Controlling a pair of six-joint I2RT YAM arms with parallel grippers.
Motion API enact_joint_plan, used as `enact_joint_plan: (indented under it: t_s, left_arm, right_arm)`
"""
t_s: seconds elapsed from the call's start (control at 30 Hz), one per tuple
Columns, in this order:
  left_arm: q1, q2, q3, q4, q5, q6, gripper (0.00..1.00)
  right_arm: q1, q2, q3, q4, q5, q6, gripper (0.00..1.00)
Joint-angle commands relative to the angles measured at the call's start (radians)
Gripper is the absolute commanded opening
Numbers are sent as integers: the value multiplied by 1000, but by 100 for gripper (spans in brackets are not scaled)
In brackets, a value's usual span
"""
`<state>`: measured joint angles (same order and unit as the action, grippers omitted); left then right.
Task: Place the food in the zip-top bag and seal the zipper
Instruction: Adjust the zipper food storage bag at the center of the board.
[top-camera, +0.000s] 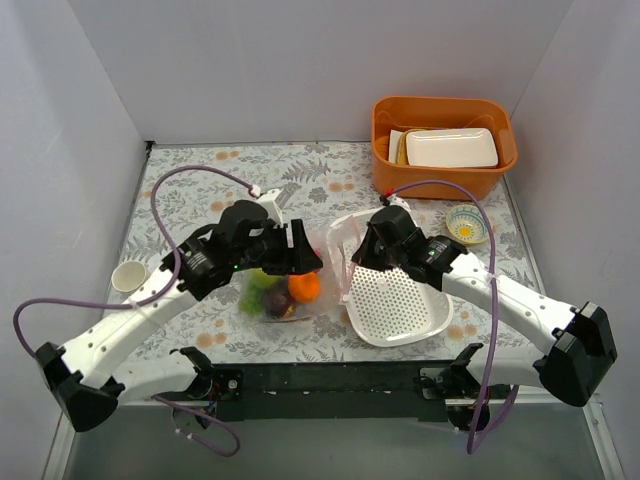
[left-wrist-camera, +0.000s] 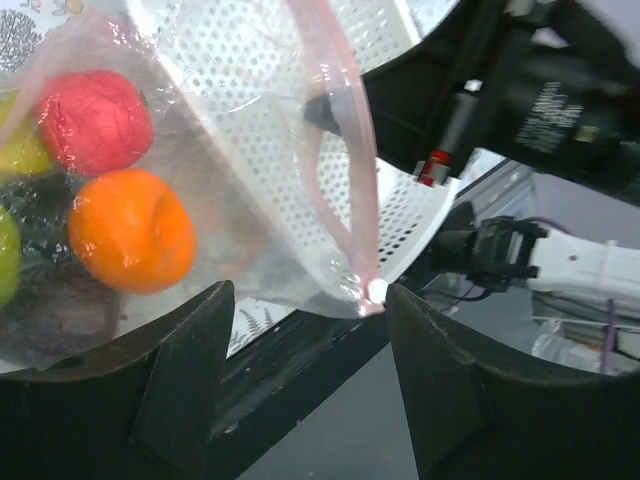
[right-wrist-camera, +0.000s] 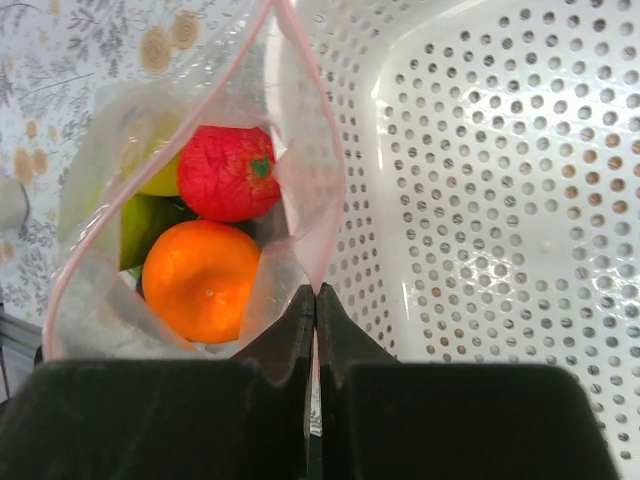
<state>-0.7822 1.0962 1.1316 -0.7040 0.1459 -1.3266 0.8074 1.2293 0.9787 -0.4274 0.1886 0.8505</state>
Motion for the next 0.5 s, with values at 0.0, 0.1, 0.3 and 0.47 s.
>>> enact_joint_plan:
  t_s: [0.0,0.1,0.3,0.47]
  left_arm:
    - [-2,-108,-94,32,-28,-111,61]
    - [0,-151,-177,82,10,-224,59]
    - [-12,-226,-389,242,69,-420,57]
    - [-66,-217,-447,331,60,-490,58]
  right_arm:
    - [-20,-17,-28,-22,57,28,4]
    - [-33,-27,-38,-25,55,33,4]
    - [-43,-66,-69,-13,60,42,4]
    - [-50,-102,-110,15,49,38,7]
